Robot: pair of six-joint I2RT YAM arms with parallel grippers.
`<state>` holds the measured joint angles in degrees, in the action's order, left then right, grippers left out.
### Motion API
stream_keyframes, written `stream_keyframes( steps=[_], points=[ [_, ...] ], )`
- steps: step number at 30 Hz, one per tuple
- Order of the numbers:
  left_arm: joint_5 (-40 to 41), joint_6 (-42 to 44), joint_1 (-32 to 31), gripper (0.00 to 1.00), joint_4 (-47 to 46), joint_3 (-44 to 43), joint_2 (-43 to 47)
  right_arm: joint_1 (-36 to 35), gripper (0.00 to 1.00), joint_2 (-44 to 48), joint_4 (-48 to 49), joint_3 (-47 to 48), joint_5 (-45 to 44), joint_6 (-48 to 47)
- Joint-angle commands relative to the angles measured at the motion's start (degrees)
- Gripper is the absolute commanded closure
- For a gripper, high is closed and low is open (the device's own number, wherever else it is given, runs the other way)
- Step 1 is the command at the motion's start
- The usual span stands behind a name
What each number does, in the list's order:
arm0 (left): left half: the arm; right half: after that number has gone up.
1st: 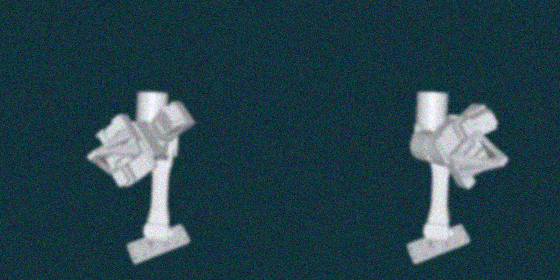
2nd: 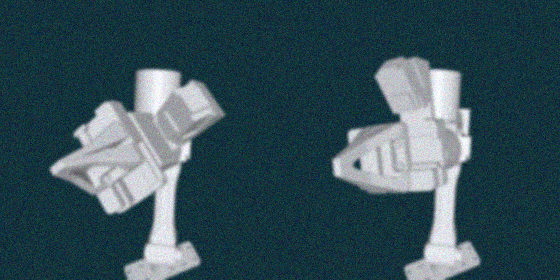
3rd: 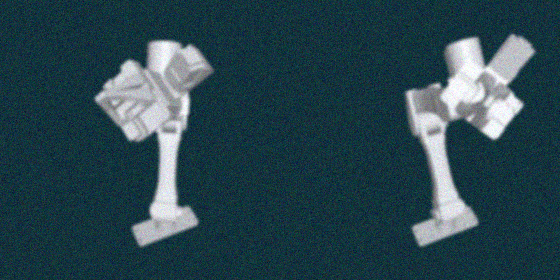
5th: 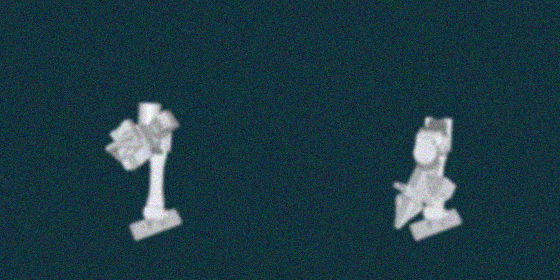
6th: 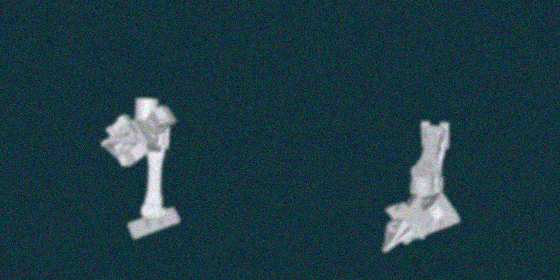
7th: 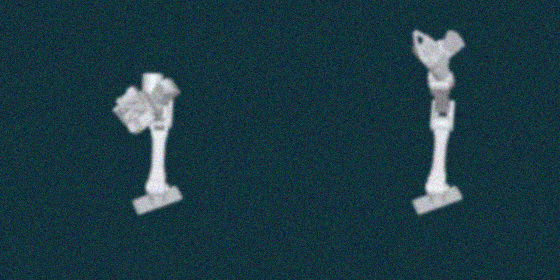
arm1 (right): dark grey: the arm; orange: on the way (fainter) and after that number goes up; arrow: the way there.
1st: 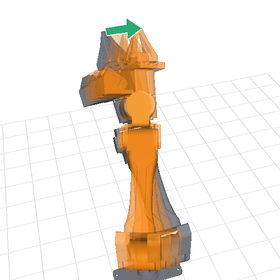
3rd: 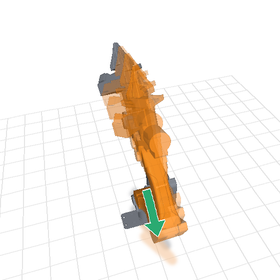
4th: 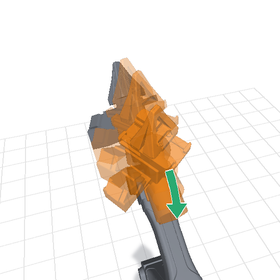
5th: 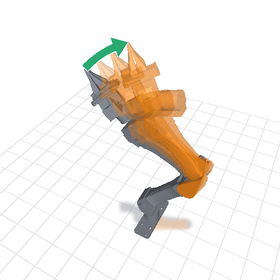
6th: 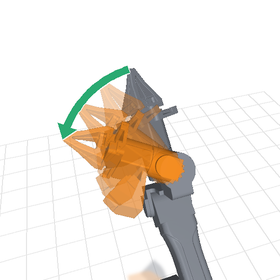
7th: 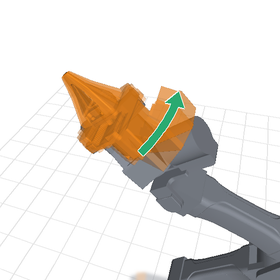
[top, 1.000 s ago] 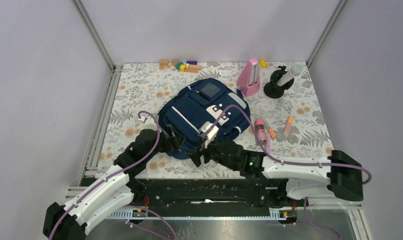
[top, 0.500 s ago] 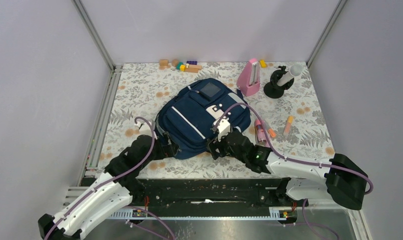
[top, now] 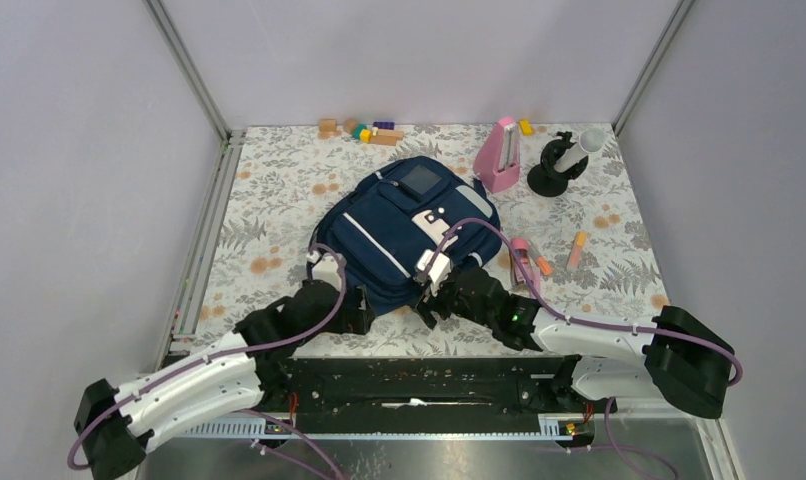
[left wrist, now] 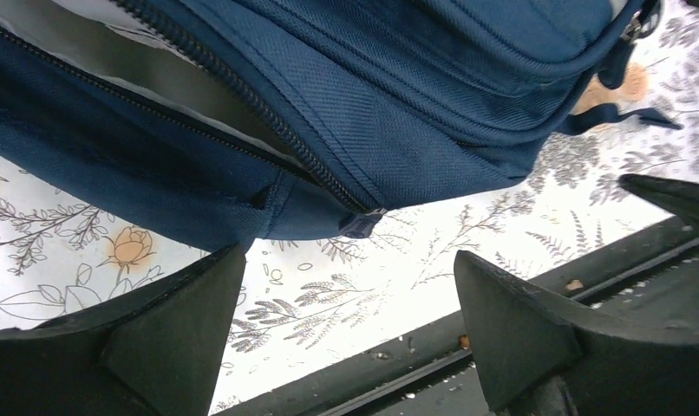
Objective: Pack the student bag
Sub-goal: Zip the student bag at the center of the board.
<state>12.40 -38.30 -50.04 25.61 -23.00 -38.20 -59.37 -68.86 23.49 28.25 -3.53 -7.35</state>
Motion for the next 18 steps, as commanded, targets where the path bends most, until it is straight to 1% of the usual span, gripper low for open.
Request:
stream_keyframes(
  steps=[1,2,3,5,9,12,14,18],
  points=[
    [11.73,1.22,-4.40,0.11,-4.56,-0.55,-3.89,-0.67,0.18,0.55,4.16,0.12,-0.10,-1.81],
    [13.55,1.62,-5.42,0.16,-4.97,-0.77,-5.23,-0.78,0.18,0.59,4.38,0.02,-0.10,-1.80],
    [17.29,1.76,-7.39,0.24,-6.77,-1.24,-7.13,-1.18,0.19,0.35,4.70,-0.09,-0.56,-1.80],
    [18.68,1.93,-7.90,0.33,-8.95,-1.27,-8.17,-1.46,0.20,0.02,4.73,-0.18,-1.09,-1.86],
    [20.60,2.20,-8.32,0.41,-11.93,-1.44,-9.00,-1.79,0.21,-0.22,4.99,-0.44,-1.85,-1.75],
    [22.02,2.25,-8.41,0.44,-12.08,-1.73,-8.64,-1.93,0.21,-0.17,5.28,-0.70,-2.07,-1.53],
    [22.02,2.59,-8.41,0.41,-12.49,-1.69,-8.11,-1.84,0.21,-0.35,5.43,-0.75,-2.16,-1.45],
    [19.99,3.14,-8.47,0.41,-14.74,-0.72,-8.42,-1.97,0.21,-0.90,5.72,-0.43,-2.10,-1.07]
  ],
)
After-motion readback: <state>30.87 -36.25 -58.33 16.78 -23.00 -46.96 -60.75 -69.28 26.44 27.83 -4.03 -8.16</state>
